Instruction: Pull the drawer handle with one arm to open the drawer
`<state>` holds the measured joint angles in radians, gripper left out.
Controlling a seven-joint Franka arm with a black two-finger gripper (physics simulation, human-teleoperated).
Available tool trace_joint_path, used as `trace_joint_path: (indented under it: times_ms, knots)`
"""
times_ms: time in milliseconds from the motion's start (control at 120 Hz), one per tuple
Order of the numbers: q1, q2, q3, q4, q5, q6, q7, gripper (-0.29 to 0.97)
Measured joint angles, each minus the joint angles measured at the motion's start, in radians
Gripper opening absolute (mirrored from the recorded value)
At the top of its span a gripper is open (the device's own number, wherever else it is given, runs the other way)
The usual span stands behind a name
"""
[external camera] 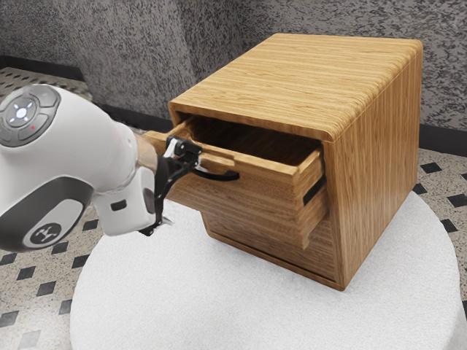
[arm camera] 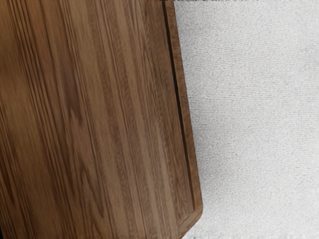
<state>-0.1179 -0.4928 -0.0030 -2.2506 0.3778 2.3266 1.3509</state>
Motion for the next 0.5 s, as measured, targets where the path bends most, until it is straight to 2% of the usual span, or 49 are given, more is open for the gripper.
trace_joint_path:
  times_ms: [33,83,108,150,167,300,358,442,500]
  knots:
    - [-0.003,-0.062,0.0,-0.047,0.008,-0.006,0.0,0.6]
    - [-0.012,-0.18,-0.003,-0.12,0.051,-0.021,0.0,0.32]
    - [-0.017,-0.238,-0.006,-0.156,0.071,-0.031,0.0,0.29]
    - [0.014,-0.327,-0.003,-0.204,0.049,-0.058,0.0,0.53]
    - [0.021,-0.357,-0.002,-0.22,0.04,-0.07,0.0,0.58]
    - [0.047,-0.486,-0.011,-0.245,-0.046,-0.168,-0.005,0.65]
    - [0.083,-0.505,-0.014,-0.093,-0.138,-0.325,-0.08,0.66]
    - [0.104,-0.509,-0.225,0.329,-0.247,-0.654,-0.242,0.65]
    - [0.106,-0.491,-0.316,0.458,-0.298,-0.848,-0.357,0.66]
